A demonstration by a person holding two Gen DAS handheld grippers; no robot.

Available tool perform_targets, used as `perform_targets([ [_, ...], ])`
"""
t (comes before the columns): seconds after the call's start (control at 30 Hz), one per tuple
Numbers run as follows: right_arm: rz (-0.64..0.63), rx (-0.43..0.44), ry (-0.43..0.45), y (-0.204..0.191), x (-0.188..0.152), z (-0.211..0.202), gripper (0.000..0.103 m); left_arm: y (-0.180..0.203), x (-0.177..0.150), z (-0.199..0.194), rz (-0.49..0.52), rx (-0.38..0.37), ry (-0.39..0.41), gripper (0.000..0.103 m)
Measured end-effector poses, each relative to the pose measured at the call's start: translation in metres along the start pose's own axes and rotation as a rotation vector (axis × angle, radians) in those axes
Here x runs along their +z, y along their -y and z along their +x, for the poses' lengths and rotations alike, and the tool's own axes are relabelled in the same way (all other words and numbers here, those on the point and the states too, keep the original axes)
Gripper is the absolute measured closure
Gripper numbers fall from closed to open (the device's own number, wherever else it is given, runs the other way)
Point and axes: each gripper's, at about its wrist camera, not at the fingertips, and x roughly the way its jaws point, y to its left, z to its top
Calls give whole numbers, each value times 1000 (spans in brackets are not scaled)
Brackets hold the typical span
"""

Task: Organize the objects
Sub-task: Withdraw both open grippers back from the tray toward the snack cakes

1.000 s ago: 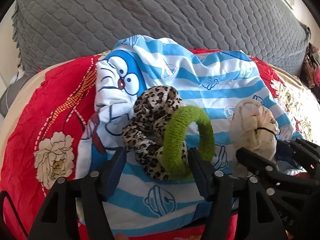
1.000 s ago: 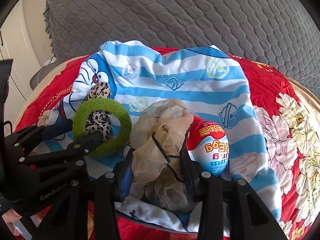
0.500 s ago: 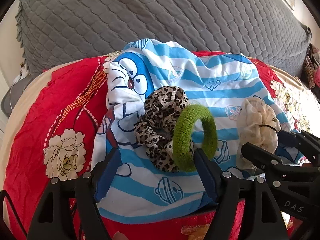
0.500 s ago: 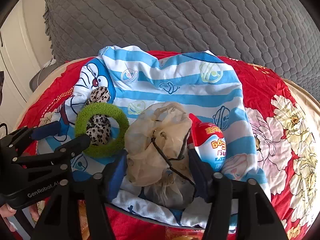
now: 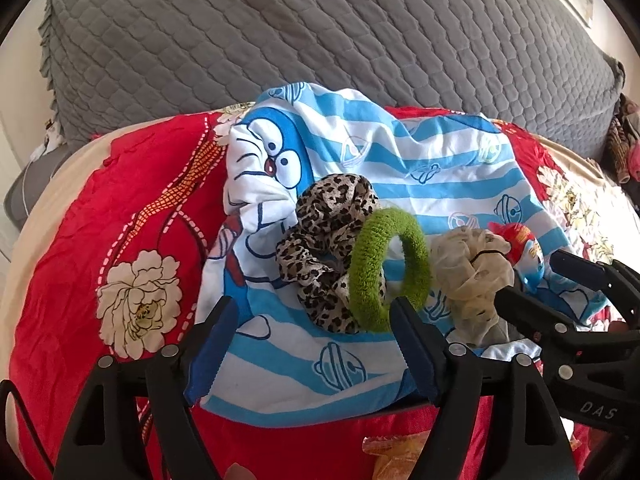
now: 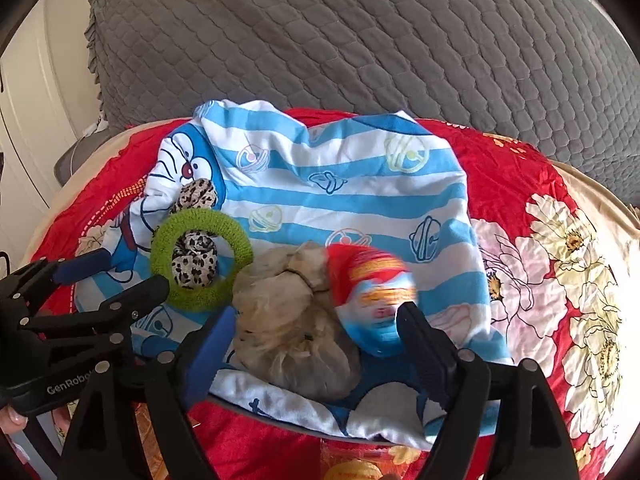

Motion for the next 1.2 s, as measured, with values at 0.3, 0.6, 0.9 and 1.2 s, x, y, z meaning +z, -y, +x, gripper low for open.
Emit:
perform_targets([
  [0.3,19,7,1,6,-5,-11,21,4,-5,-12,14,8,-1,24],
  [0.6,15,11,5,1,-7,-22,21,6,-12,-20,12,11,-14,23],
  [0.9,21,25,9,-4,-10,-32,18,5,-16,-28,6,9,-11,23],
  [1.2,8,30,16,-9,-17,-44,17,6,-21,-36,6,4,-13,23],
])
